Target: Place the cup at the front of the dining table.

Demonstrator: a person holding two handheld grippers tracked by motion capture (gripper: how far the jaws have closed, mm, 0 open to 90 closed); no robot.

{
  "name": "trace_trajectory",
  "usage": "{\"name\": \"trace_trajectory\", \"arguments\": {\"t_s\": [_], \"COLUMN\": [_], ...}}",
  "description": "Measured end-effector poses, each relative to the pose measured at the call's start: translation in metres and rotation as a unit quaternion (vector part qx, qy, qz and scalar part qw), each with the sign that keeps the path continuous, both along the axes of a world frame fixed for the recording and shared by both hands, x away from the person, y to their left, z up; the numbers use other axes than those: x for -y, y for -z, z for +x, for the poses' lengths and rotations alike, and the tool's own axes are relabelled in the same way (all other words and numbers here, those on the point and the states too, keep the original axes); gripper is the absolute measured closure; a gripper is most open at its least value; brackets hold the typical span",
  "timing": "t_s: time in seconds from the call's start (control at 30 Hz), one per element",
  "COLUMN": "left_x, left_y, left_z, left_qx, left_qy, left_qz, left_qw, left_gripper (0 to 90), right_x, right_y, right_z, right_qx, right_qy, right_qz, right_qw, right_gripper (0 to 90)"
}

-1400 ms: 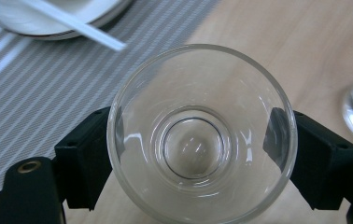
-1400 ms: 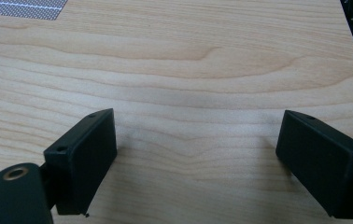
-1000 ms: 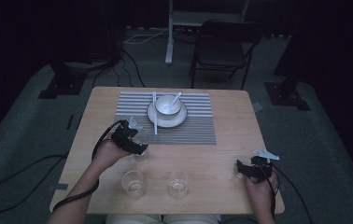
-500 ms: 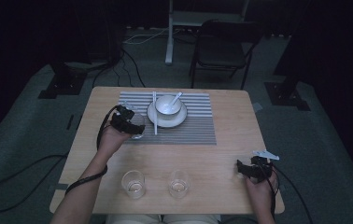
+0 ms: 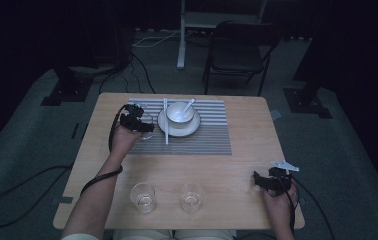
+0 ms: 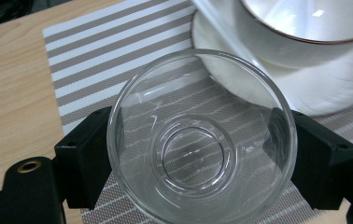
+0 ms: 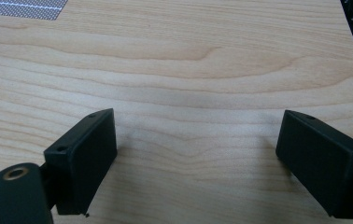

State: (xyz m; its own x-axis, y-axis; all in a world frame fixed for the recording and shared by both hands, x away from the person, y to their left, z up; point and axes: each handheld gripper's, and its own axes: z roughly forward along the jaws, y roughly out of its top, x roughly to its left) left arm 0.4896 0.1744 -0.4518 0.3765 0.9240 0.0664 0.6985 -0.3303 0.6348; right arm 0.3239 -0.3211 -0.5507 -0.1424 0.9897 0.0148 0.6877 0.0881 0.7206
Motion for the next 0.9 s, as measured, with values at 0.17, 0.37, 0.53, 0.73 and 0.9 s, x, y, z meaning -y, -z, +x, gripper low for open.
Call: {"name": "trace_trajectory", "arguments": {"t_s": [0.17, 0.37, 0.53, 0.73, 0.9], "left_x": [-0.008, -0.011, -0.009, -0.010, -0.007], "left_y": [0.009, 0.021, 0.023, 0.025, 0.025], "left_z": [0.007, 0.012, 0.010, 0.010, 0.006], "left_qx": [-0.001, -0.014, -0.009, -0.028, -0.020], "left_qy": [-0.025, -0.039, -0.048, -0.040, -0.036], "left_qz": [-0.009, -0.003, -0.003, -0.023, -0.010], "left_qw": [0.9996, 0.9992, 0.9988, 0.9985, 0.9991], "left_gripper": [18.1, 18.1, 18.0, 10.9, 2.0], "right_x": [0.000, 0.000, 0.000, 0.000, 0.000], "right_y": [0.000, 0.000, 0.000, 0.000, 0.000], "right_z": [0.000, 0.000, 0.000, 0.000, 0.000], "right_qx": [0.000, 0.000, 0.000, 0.000, 0.000], "right_qy": [0.000, 0.000, 0.000, 0.000, 0.000], "right_qz": [0.000, 0.000, 0.000, 0.000, 0.000], "right_qw": [1.0000, 1.0000, 1.0000, 1.0000, 1.0000], "right_gripper": [11.7, 11.7, 11.8, 11.8, 11.7]}}
